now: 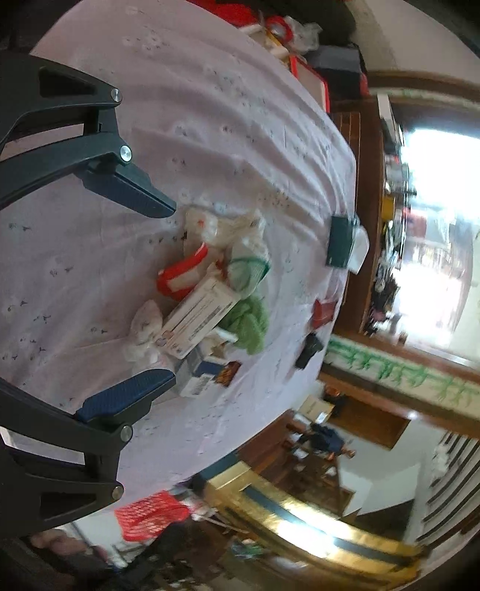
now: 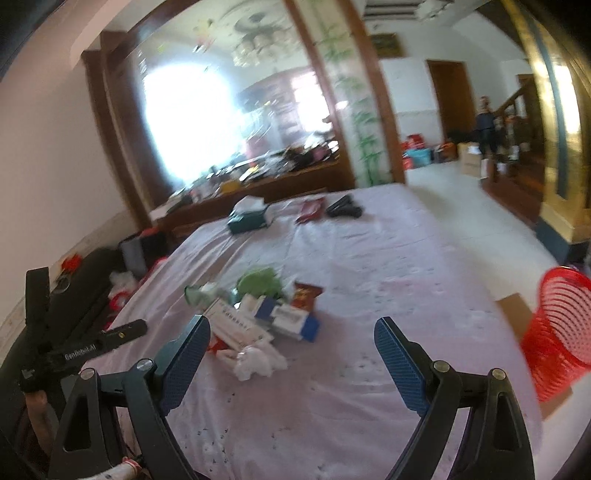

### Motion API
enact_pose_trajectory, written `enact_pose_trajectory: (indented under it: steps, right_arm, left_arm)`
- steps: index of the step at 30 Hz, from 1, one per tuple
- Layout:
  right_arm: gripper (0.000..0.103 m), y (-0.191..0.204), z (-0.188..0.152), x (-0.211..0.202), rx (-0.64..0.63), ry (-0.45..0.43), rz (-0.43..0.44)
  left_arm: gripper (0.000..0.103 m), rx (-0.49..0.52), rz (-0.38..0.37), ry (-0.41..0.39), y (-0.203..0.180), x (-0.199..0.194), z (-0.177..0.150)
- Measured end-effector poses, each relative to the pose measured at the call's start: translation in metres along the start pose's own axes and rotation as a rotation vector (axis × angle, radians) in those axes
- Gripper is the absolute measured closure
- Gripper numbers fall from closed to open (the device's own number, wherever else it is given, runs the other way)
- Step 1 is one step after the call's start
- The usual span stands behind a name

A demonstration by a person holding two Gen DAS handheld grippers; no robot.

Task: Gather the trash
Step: 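Move both tools back to the trash pile on the table, then grasp white plastic bag with left tool while right tool grasps blue-white medicine box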

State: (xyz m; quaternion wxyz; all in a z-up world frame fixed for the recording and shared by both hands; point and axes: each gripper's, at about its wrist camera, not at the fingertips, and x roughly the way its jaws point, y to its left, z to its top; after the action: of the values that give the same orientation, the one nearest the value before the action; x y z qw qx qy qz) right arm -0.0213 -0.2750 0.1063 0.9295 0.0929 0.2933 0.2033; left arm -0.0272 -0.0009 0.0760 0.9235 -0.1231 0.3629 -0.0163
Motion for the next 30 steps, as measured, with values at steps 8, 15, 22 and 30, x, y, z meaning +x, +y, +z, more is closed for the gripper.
enact_pose_trajectory:
  steps: [8, 15, 22, 30]
  right_arm:
    - [0.019, -0.009, 0.012, 0.069, -0.069, 0.14, 0.1]
    - [0.02, -0.021, 0.017, 0.101, -0.056, 0.21, 0.11]
    - [0.02, -0.019, 0.019, 0.141, -0.095, 0.29, 0.163]
    - [0.02, -0.002, 0.021, 0.197, -0.189, 0.384, 0.192]
  left_arm:
    - [0.021, 0.188, -0.061, 0.122, -0.041, 0.054, -0.016]
    - [0.023, 0.29, -0.106, 0.205, -0.064, 0.093, -0.025]
    - [0.049, 0.329, -0.088, 0.207, -0.066, 0.115, -0.03]
    - [0.052, 0.284, -0.182, 0.25, -0.043, 0.1, -0.028]
